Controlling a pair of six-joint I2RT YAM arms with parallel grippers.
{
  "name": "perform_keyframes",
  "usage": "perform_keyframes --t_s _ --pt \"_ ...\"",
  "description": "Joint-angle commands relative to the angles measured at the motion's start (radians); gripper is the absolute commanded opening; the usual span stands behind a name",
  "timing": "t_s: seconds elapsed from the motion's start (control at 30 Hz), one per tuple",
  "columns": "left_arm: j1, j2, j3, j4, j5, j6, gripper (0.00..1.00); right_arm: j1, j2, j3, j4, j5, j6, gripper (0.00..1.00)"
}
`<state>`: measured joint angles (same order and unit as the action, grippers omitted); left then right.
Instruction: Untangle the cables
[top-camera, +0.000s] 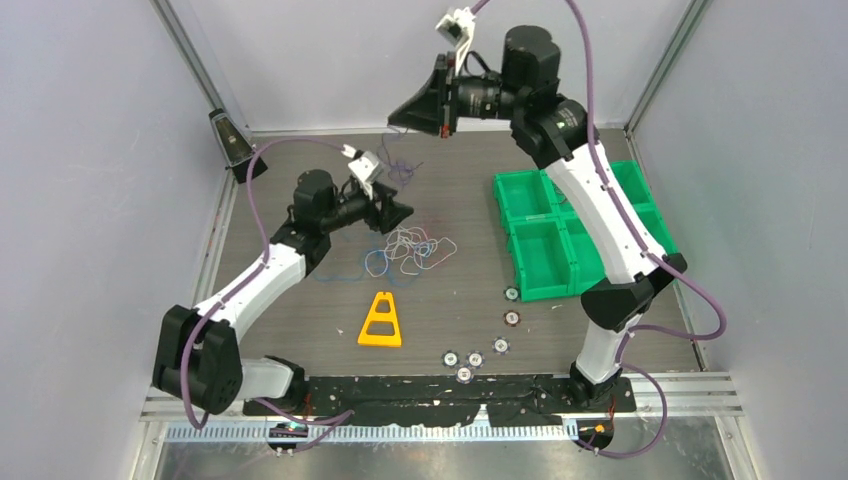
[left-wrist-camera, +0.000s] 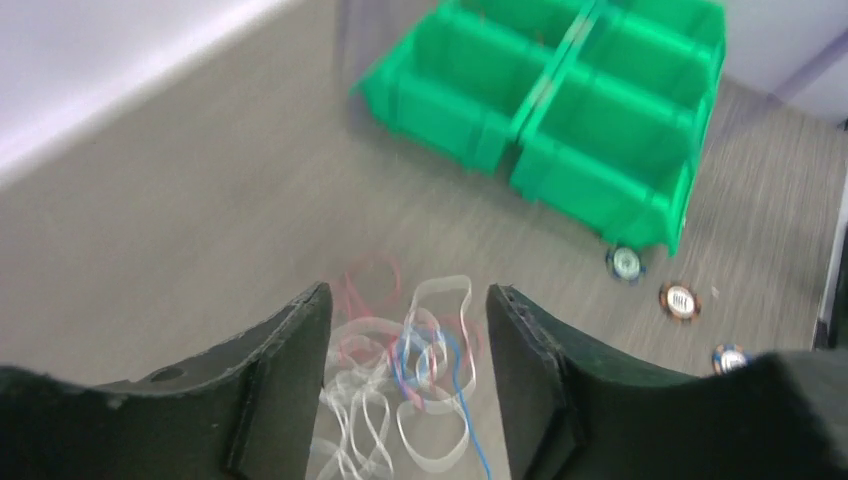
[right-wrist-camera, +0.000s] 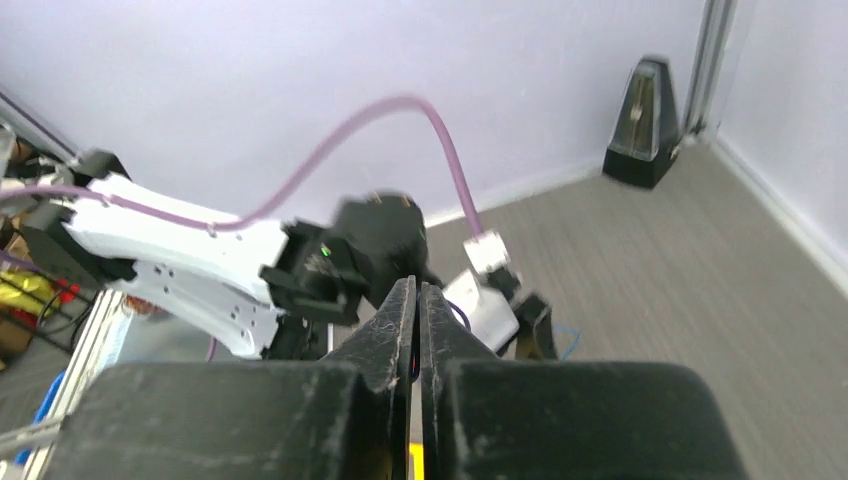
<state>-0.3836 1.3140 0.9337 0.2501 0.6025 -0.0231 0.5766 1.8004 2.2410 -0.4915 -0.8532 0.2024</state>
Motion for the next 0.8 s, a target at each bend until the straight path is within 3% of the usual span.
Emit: perform_keyframes --t_s 0.0,0.17,0.2,0.23,0.33,0.37,0.63,0.77 --pt "0.093 0.001 -0.159 0.024 -0.017 -0.102 0.53 -0.058 -0.025 0.118 0.127 0.039 0.129 0.05" --pt "0.155 -0.047 -0.22 -0.03 -0.004 -0.112 0.17 -0.153 -0.065 0.086 0.126 0.048 0.169 0.05" --pt "0.155 -0.061 -0.223 -0.042 -0.002 -0.096 0.15 -0.185 -0.073 0.067 0.105 0.049 0.154 0.06" --pt "0.154 -0.074 -0.221 -0.055 0.007 -0.078 0.23 -0.202 -0.089 0.058 0.088 0.052 0.142 0.05" --pt "0.149 -0.103 -0.184 -0.144 0.003 -0.025 0.62 -0.304 -0.131 0.006 -0.052 0.073 0.042 0.06" --pt "0.148 -0.11 -0.17 -0.175 -0.001 -0.005 0.67 -0.332 -0.162 -0.011 -0.081 0.074 0.025 0.05" --pt "0.138 -0.116 -0.051 -0.342 0.014 0.078 0.98 -0.764 -0.346 -0.213 -0.522 0.092 -0.282 0.05" --pt "0.122 -0.1 -0.016 -0.377 0.025 0.081 1.0 -0.971 -0.42 -0.364 -0.665 0.103 -0.495 0.06"
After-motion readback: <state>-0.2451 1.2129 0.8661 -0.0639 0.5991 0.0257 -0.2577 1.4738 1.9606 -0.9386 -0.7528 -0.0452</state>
